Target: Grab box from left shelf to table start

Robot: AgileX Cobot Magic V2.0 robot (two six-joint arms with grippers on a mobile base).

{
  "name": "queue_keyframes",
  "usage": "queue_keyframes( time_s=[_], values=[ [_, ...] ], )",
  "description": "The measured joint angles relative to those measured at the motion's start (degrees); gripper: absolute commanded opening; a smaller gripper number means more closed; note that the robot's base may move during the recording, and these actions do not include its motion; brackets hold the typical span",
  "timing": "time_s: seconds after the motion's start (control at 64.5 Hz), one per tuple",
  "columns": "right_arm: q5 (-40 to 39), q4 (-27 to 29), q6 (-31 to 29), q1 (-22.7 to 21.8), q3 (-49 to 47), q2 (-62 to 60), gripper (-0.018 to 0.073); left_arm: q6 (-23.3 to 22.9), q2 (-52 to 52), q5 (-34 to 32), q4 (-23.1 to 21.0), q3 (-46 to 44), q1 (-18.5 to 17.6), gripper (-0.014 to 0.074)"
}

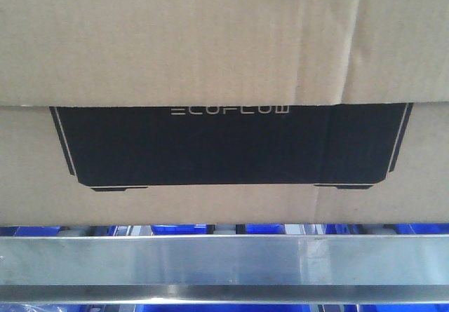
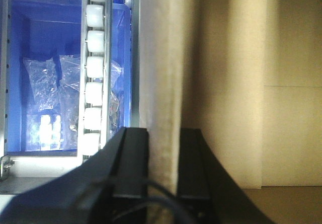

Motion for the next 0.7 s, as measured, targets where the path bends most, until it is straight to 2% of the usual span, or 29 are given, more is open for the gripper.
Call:
queue_keyframes(
  time_s=[0.047,0.093,0.698],
  values=[
    [0.13,0.00,0.00,0.00,0.00,0.00,0.0036,0.00,0.00,0.00,0.00,0.00,0.00,-0.0104],
    [0.13,-0.23,0.00,0.00,0.00,0.00,0.0062,0.00,0.00,0.00,0.00,0.00,0.00,-0.0104],
    [0.22,-0.22,-0.01,0.00,0.00,0.00,0.0057,0.00,0.00,0.00,0.00,0.00,0.00,-0.0104]
  ],
)
